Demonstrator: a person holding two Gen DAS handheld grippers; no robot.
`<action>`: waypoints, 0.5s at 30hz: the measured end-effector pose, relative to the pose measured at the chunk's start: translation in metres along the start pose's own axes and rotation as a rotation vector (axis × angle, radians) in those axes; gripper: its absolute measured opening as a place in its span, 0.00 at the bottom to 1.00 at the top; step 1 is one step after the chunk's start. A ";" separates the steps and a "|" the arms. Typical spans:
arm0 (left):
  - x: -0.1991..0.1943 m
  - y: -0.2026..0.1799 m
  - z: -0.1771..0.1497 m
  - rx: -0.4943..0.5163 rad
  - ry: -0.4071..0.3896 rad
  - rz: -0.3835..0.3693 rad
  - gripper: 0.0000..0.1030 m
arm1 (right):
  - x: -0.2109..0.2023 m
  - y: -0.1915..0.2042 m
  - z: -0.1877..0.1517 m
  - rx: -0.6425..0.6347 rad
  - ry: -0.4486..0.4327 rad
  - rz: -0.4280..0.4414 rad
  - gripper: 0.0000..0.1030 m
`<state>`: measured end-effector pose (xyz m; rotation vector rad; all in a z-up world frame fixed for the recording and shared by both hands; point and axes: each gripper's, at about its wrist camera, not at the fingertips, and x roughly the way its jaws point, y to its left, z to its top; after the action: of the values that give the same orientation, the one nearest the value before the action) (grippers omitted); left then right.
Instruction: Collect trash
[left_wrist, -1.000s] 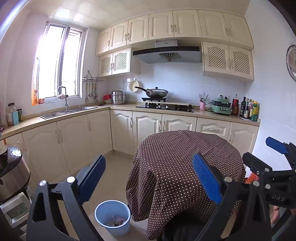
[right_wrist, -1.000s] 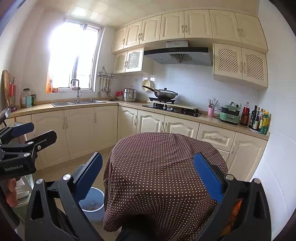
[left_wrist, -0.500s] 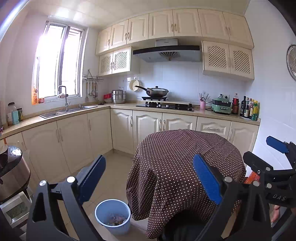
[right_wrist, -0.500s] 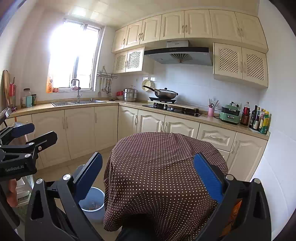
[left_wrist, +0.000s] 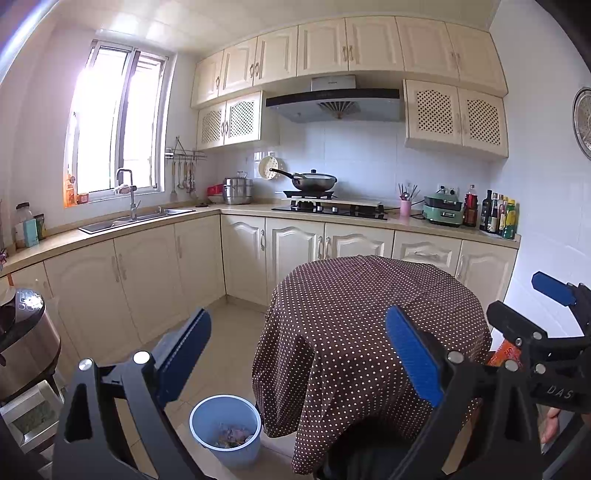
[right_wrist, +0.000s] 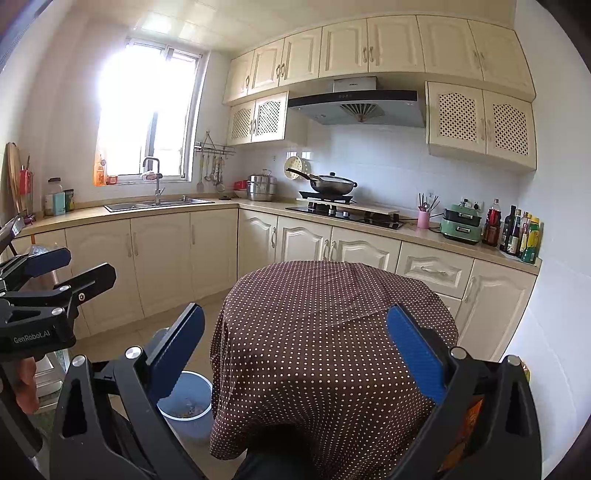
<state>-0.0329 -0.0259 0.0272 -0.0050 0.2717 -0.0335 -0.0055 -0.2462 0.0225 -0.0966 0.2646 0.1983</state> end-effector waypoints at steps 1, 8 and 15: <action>0.000 0.001 0.001 -0.001 0.000 0.000 0.91 | 0.000 0.000 0.000 0.000 0.001 0.000 0.93; 0.000 0.001 0.001 -0.001 0.001 0.000 0.91 | 0.001 -0.001 0.000 0.000 0.003 0.002 0.93; 0.001 0.001 0.001 0.001 0.003 -0.001 0.91 | 0.001 0.001 0.001 0.003 0.009 0.004 0.93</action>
<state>-0.0313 -0.0248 0.0276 -0.0038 0.2750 -0.0348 -0.0048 -0.2452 0.0228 -0.0940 0.2741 0.2013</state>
